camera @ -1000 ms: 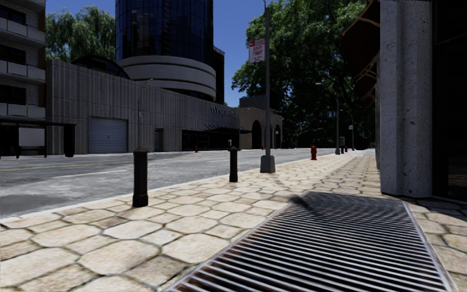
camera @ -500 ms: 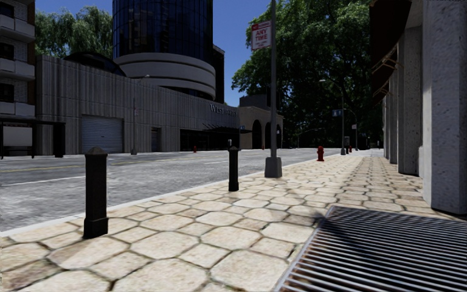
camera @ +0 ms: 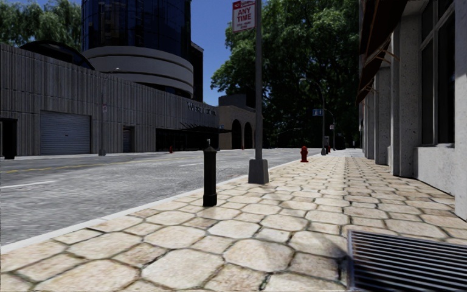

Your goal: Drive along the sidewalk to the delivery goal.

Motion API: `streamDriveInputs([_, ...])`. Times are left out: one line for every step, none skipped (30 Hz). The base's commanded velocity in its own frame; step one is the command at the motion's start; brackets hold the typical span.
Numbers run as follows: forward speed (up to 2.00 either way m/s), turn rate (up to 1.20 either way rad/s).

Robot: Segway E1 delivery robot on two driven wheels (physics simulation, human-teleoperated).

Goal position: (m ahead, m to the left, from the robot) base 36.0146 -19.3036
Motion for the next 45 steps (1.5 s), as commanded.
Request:
streamDriveInputs([2.00,-0.48])
streamDriveInputs([2.00,-0.48])
streamDriveInputs([2.00,-0.48])
streamDriveInputs([2.00,-0.48])
streamDriveInputs([2.00,-0.48])
streamDriveInputs([2.00,-0.48])
streamDriveInputs([2.00,-0.48])
streamDriveInputs([2.00,-0.48])
streamDriveInputs([2.00,-0.48])
streamDriveInputs([2.00,-0.48])
streamDriveInputs([2.00,-0.48])
streamDriveInputs([2.00,-0.48])
streamDriveInputs([2.00,-0.48])
streamDriveInputs([2.00,-0.48])
streamDriveInputs([2.00,-0.48])
streamDriveInputs([2.00,-0.48])
streamDriveInputs([2.00,-0.48])
streamDriveInputs([2.00,-0.48])
streamDriveInputs([2.00,-0.48])
streamDriveInputs([2.00,-0.48])
streamDriveInputs([2.00,-0.48])
streamDriveInputs([2.00,-0.48])
streamDriveInputs([2.00,-0.48])
streamDriveInputs([2.00,-0.48])
streamDriveInputs([2.00,-0.48])
streamDriveInputs([2.00,-0.48])
streamDriveInputs([2.00,-0.48])
streamDriveInputs([2.00,-0.48])
streamDriveInputs([2.00,-0.48])
streamDriveInputs([2.00,-0.48])
streamDriveInputs([2.00,-0.48])
streamDriveInputs([2.00,-0.48])
streamDriveInputs([2.00,-0.48])
streamDriveInputs([2.00,-0.48])
streamDriveInputs([2.00,-0.48])
streamDriveInputs([2.00,-0.48])
streamDriveInputs([2.00,-0.48])
streamDriveInputs([2.00,-0.48])
streamDriveInputs([2.00,-0.48])
streamDriveInputs([2.00,-0.48])
streamDriveInputs([2.00,-0.47])
streamDriveInputs([2.00,-0.07])
streamDriveInputs([2.00,-0.02])
streamDriveInputs([2.00,-0.02])
streamDriveInputs([2.00,0.00])
